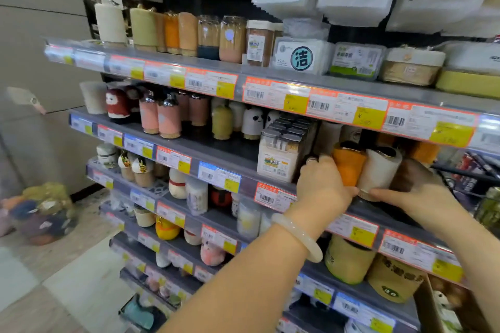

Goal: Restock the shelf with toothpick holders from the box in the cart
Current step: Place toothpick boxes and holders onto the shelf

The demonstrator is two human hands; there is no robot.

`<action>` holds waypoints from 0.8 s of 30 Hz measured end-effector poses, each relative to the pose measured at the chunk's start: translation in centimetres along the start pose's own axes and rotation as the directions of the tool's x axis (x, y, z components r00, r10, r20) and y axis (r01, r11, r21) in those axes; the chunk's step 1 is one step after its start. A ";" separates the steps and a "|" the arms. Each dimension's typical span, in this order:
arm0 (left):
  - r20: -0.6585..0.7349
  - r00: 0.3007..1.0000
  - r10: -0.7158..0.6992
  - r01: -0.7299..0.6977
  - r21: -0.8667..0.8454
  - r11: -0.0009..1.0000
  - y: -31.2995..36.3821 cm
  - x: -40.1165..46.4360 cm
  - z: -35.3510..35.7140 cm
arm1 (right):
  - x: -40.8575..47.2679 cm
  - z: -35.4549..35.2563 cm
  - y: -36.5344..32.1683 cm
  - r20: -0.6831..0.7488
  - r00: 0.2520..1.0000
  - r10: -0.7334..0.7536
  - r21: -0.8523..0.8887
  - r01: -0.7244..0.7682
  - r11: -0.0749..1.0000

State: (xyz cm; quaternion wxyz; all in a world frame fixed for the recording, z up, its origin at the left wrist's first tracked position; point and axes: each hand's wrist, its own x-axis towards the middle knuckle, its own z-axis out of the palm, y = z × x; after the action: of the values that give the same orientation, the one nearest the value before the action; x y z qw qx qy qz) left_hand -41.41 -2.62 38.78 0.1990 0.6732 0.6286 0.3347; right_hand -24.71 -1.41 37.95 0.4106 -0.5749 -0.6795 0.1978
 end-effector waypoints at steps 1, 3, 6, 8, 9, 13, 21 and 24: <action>0.033 0.999 0.010 -0.010 -0.005 1.000 0.0 0.1 -0.1 | 0.0 0.0 -0.1 0.003 1.000 0.012 -0.001 -0.012 1.000; 0.088 0.996 0.023 -0.020 -0.036 0.999 0.0 0.2 -0.2 | 0.1 -0.1 0.0 0.018 0.999 0.032 0.009 -0.032 0.999; 0.107 0.994 0.022 -0.014 -0.071 0.997 -0.2 0.2 -0.4 | 0.4 0.0 0.2 0.005 1.000 0.029 0.034 -0.030 0.999; 0.083 0.996 0.023 -0.018 -0.068 0.998 -0.2 0.1 -0.5 | 0.5 0.2 0.4 -0.004 1.000 0.030 0.033 -0.029 0.999; 0.062 0.998 0.020 -0.015 -0.069 0.998 -0.2 0.1 -0.5 | 0.6 0.2 0.5 -0.008 0.999 0.040 0.033 -0.039 0.999; -0.023 0.999 -0.028 0.026 -0.083 0.996 -0.2 0.1 -0.2 | 0.8 0.4 0.4 -0.021 0.999 0.033 0.039 -0.032 0.999; 0.033 0.999 -0.009 0.011 -0.055 0.998 0.0 0.7 0.0 | 0.9 0.3 0.7 -0.018 1.000 0.005 -0.063 -0.006 0.998; 0.051 0.999 0.005 -0.002 -0.057 0.998 -0.3 1.0 -0.6 | 1.0 0.1 0.7 0.010 1.000 0.026 -0.059 -0.025 0.998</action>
State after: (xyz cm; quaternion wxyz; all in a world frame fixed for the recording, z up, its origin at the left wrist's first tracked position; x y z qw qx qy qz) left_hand -42.06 -1.71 39.22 0.2333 0.6768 0.6123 0.3356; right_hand -24.41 -0.27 37.69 0.3873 -0.5944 -0.6798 0.1858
